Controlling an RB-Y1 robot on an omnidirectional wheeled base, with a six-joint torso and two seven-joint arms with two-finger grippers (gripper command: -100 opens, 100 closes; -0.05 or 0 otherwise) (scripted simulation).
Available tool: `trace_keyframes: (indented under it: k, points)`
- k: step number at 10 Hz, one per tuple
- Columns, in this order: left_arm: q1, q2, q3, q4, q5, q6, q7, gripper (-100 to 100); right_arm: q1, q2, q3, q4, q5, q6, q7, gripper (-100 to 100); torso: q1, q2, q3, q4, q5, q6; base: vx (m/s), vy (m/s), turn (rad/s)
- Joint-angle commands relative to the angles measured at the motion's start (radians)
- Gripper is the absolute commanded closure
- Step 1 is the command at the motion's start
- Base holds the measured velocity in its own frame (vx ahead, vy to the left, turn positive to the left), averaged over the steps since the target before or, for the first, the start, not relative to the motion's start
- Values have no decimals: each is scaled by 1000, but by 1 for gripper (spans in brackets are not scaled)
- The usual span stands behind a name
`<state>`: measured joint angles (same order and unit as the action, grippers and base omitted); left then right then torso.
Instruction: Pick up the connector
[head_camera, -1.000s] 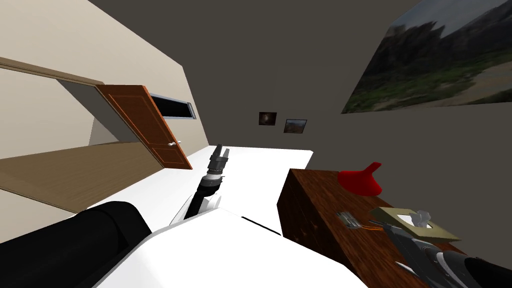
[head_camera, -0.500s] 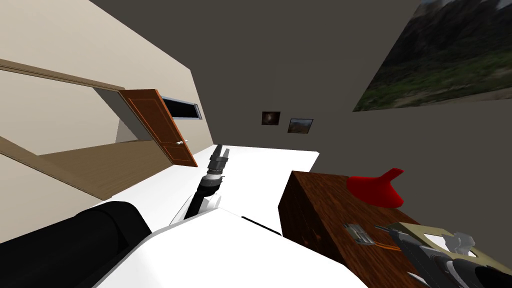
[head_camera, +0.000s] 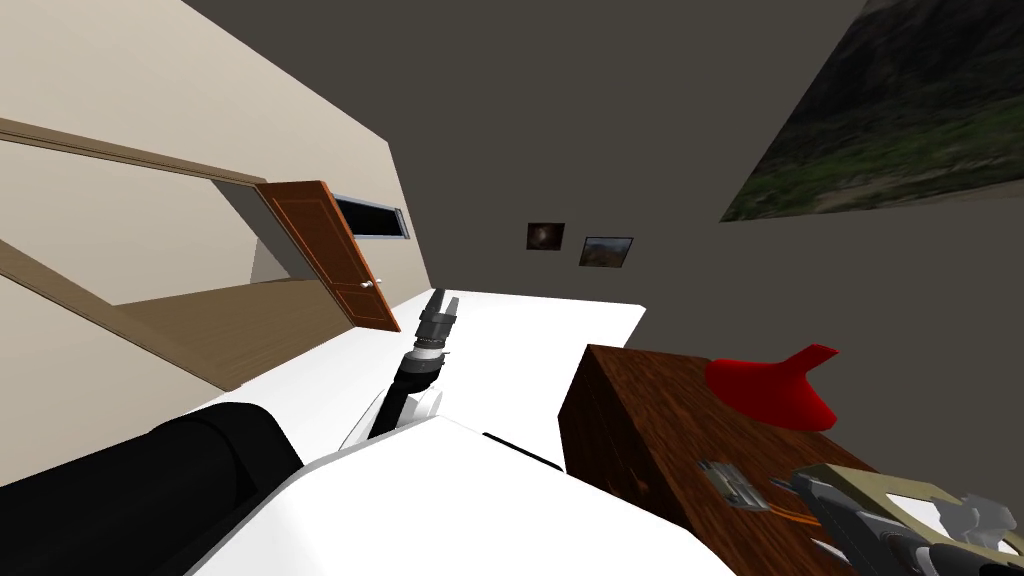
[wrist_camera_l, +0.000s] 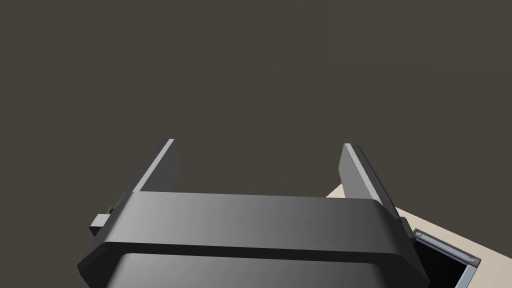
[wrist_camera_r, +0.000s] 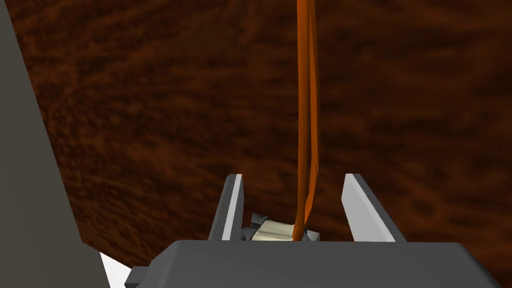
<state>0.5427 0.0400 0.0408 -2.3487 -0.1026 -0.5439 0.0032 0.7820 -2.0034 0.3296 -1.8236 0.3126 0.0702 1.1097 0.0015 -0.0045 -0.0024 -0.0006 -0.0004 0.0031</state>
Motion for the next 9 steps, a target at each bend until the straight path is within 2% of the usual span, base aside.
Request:
trace_keyframes:
  k: [1,4,5,6,7,9]
  points:
    - [0,0,0,0,0,0,0,0,0,0,0,0,0,0,0,100,0,0,0,0,0,0,0,0,0]
    - [0,0,0,0,0,0,0,0,0,0,0,0,1,0,1,100,0,0,0,0,0,0,0,0,0]
    - [0,0,0,0,0,0,0,0,0,0,0,0,1,0,1,0,0,0,0,0,0,0,0,0,0]
    - [0,0,0,0,0,0,0,0,-18,-32,9,-11,-9,-8,-9,100,0,0,0,0,0,0,-14,3,-113]
    - [0,0,0,0,0,0,0,0,-18,-32,9,-11,-9,-8,-9,100,0,1,1,0,0,1,-16,5,-94]
    - [0,0,0,0,0,0,0,0,-27,-77,3,-21,-27,-23,-19,100,1,2,1,1,0,1,-19,7,-82]
